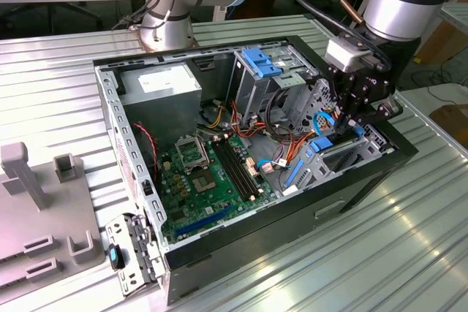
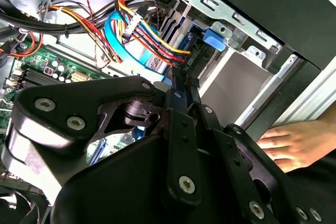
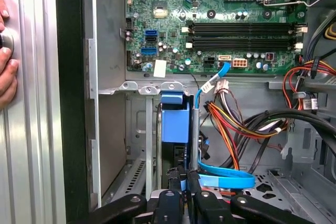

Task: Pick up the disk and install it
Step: 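Insert the first disk wire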

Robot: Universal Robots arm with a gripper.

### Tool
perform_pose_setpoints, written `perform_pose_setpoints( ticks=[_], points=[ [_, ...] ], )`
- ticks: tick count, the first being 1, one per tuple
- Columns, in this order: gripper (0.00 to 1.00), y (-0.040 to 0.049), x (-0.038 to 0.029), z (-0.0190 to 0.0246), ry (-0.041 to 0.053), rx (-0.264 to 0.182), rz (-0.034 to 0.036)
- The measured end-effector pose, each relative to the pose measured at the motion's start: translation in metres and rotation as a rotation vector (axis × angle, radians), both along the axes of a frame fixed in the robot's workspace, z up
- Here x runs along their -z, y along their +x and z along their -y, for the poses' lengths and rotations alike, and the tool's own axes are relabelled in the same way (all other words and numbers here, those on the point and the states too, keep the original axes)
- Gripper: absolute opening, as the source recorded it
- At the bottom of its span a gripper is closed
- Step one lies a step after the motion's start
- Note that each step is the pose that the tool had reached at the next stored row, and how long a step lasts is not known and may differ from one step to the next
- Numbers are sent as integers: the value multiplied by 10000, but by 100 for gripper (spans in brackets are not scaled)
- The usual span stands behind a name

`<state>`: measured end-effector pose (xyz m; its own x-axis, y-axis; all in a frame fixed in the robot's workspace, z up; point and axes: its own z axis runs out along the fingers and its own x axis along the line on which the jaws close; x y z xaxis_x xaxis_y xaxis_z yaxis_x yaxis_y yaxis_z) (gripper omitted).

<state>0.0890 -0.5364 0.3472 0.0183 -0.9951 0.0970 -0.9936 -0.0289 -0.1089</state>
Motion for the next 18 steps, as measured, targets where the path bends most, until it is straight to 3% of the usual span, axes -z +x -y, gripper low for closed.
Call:
perform_pose_setpoints(
  ticks=[10,18],
  points=[
    [16,0,39,0,0,2,-1],
    [16,0,6,0,73,2,0]
  ],
)
